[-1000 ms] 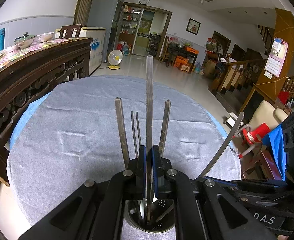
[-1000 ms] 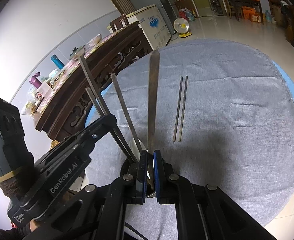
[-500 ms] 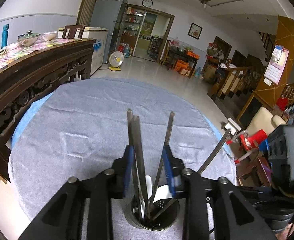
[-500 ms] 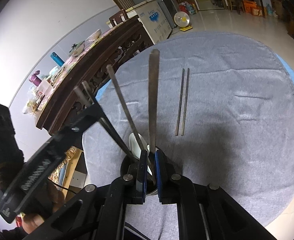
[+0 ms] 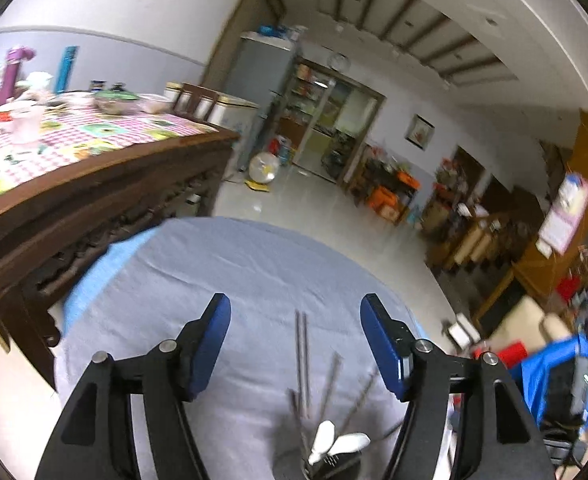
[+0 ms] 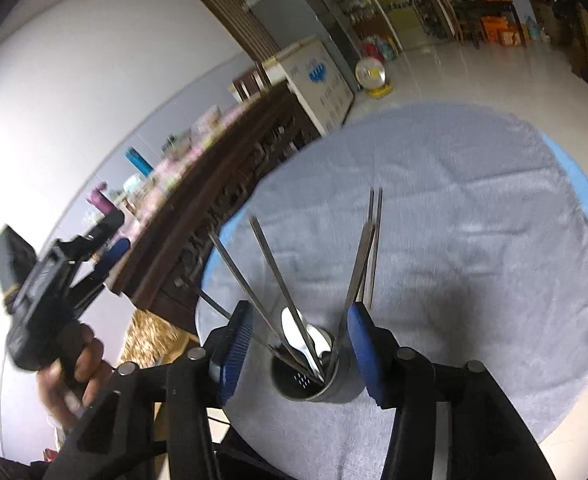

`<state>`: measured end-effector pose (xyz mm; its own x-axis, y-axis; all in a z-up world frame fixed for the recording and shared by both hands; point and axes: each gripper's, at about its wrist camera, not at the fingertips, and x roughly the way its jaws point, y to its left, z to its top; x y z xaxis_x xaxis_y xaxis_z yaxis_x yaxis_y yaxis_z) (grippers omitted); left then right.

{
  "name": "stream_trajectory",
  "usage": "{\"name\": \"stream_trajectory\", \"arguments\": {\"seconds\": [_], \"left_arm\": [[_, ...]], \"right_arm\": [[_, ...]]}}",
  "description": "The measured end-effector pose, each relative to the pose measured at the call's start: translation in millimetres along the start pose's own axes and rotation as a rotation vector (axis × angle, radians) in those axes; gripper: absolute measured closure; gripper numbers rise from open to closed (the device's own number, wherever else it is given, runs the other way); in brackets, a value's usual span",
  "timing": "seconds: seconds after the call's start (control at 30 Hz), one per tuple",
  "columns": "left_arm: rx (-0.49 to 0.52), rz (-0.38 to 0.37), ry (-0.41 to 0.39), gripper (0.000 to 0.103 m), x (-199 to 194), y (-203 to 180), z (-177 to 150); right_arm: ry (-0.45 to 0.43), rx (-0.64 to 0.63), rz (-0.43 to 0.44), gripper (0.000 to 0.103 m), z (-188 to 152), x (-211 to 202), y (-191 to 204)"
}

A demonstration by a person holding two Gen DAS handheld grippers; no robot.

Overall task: Organize utensils
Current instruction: 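Open both tools to release the chopsticks into the holder, then move both tools down to the last two chopsticks on the cloth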

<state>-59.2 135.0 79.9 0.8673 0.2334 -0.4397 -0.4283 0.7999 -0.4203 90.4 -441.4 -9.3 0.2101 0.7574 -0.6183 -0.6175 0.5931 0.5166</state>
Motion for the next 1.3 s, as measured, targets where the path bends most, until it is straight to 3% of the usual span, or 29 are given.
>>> {"name": "stream_trajectory", "arguments": {"seconds": [0.23, 0.53, 0.77, 1.3], "left_arm": [[-0.1, 0.096, -0.001, 0.034, 11, 47, 18], [-0.081, 0.201, 0.145, 0.034, 65, 84, -8], [-0.044, 0.247, 0.239, 0.034, 91, 81, -39], [0.041, 0.263, 0.353, 0.034, 137, 68, -77]], "right_arm": [[-0.1, 0.058, 0.001, 0.044, 12, -38, -19], [-0.048, 0.239, -0.069, 0.044, 4, -14, -94], [0.027, 0.33, -0.103, 0.044, -14, 18, -138], [0.111, 0.352, -0.16, 0.044, -25, 68, -158]]}}
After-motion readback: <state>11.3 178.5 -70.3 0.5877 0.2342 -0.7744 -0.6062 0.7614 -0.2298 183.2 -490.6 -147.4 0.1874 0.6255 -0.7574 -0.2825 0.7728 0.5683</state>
